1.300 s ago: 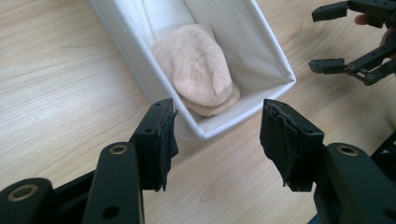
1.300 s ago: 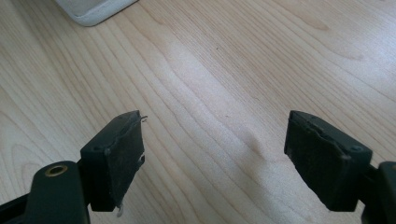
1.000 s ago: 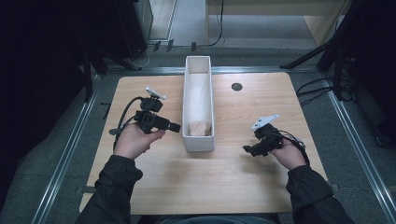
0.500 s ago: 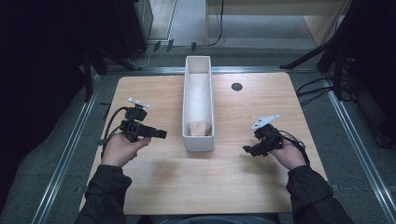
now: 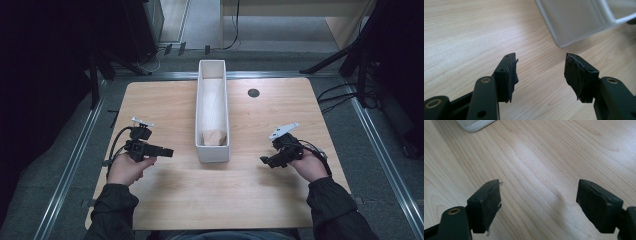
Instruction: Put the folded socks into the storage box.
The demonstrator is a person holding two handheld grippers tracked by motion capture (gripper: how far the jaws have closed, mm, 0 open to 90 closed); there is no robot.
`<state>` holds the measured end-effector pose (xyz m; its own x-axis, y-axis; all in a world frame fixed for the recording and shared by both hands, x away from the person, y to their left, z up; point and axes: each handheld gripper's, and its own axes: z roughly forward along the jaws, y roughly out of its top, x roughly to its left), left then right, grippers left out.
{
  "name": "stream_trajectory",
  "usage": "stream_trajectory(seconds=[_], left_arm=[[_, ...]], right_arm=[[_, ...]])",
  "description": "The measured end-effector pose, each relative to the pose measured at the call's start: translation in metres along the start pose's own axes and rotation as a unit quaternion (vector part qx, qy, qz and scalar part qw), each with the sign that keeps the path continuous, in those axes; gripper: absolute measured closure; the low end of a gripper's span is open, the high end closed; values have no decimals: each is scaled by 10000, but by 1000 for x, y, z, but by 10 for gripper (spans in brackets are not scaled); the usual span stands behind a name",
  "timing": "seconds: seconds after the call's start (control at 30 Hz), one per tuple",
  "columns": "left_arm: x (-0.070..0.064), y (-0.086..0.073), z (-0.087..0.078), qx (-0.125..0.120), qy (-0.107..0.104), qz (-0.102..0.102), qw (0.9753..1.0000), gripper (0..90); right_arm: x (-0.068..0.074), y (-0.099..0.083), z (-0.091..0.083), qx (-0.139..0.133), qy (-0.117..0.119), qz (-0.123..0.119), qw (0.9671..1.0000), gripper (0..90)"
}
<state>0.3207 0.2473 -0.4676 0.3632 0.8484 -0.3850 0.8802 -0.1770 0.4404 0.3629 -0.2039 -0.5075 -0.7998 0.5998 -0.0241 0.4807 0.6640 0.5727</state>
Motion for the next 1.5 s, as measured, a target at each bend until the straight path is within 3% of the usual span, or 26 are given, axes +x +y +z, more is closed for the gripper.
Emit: stream_trajectory(seconds=[0.1, 0.37, 0.57, 0.77, 1.5], left_arm=[[10, -6, 4, 31, 84, 6, 10000, 421], [19, -15, 9, 50, 210, -14, 9998, 422], [29, -18, 12, 6, 123, 68, 9999, 402], [39, -21, 14, 107, 162, -72, 9998, 400], [41, -24, 16, 73, 94, -64, 9999, 374]], right_arm=[[0, 0, -1, -6, 3, -3, 10000, 196], [0, 0, -1, -2, -2, -20, 10000, 196], [0, -1, 0, 21, 3, -48, 10000, 196], [1, -1, 0, 40, -15, -104, 9999, 196], [3, 0, 0, -29, 52, -148, 9999, 196]])
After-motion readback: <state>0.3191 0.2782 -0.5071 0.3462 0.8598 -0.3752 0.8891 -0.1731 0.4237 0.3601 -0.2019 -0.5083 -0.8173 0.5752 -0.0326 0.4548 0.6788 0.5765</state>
